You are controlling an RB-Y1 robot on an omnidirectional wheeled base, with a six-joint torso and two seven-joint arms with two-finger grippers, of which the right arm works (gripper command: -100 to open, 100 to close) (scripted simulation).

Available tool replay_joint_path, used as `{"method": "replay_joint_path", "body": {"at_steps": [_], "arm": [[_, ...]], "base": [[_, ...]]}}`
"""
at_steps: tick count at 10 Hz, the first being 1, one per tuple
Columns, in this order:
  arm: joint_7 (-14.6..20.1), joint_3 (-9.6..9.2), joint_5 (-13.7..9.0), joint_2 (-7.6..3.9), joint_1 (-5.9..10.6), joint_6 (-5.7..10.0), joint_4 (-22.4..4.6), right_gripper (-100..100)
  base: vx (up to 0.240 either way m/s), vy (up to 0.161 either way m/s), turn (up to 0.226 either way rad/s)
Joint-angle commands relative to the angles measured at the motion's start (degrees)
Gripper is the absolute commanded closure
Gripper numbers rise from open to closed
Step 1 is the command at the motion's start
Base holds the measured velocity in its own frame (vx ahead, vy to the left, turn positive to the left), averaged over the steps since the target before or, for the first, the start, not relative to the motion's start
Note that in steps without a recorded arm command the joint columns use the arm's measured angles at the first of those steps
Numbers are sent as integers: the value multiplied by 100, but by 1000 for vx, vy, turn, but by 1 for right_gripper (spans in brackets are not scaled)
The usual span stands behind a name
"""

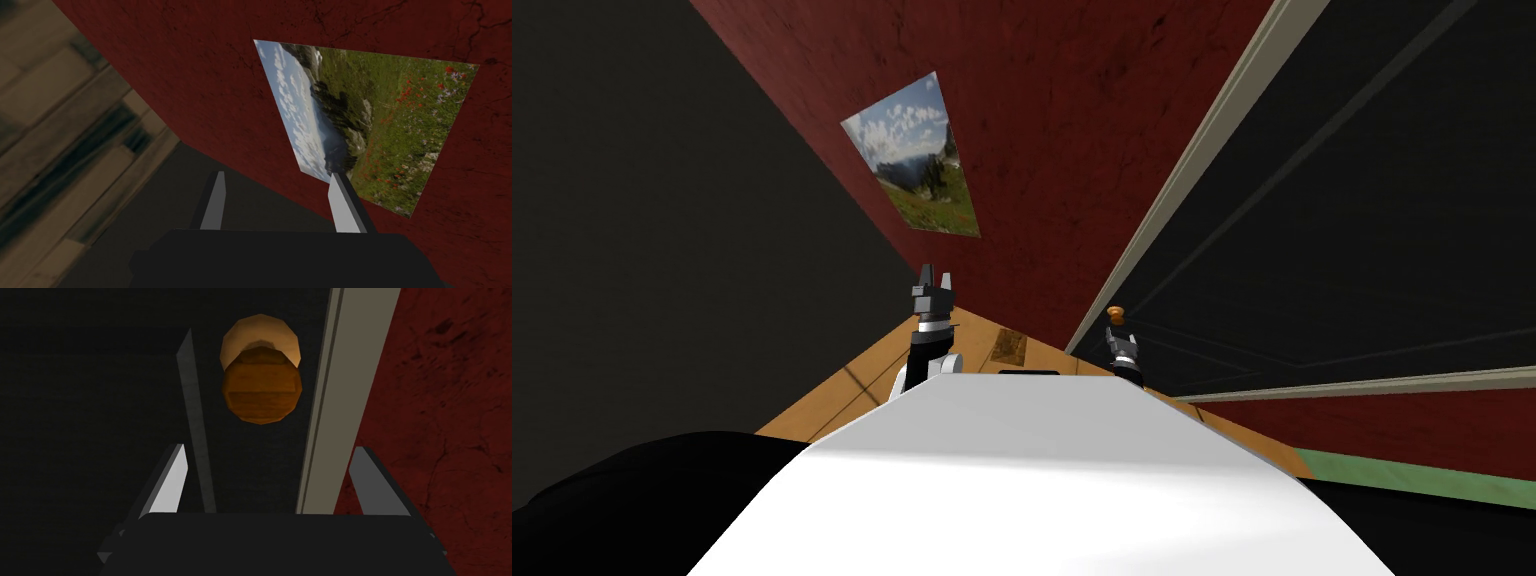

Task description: Pull the door open

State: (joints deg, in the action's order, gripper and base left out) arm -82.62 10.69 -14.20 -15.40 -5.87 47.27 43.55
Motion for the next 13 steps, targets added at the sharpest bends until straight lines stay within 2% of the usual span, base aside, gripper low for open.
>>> {"method": "replay_joint_path", "body": {"at_steps": [1, 3, 6, 7, 12, 13], "arm": [[-29, 18, -15, 16, 18, 2, -23, -100], [-64, 41, -34, 35, 41, 3, -50, -100], [-75, 48, -39, 42, 53, 4, -60, -100], [-75, 48, -39, 42, 53, 4, -60, 100], [-75, 48, -39, 42, 53, 4, -60, 100], [-29, 17, -225, 61, 44, -196, -55, 100]], "base": [[168, -121, 32], [199, -100, 34], [41, -87, 13], [0, 19, 46], [-1, 10, -3], [-8, 3, -15]]}}
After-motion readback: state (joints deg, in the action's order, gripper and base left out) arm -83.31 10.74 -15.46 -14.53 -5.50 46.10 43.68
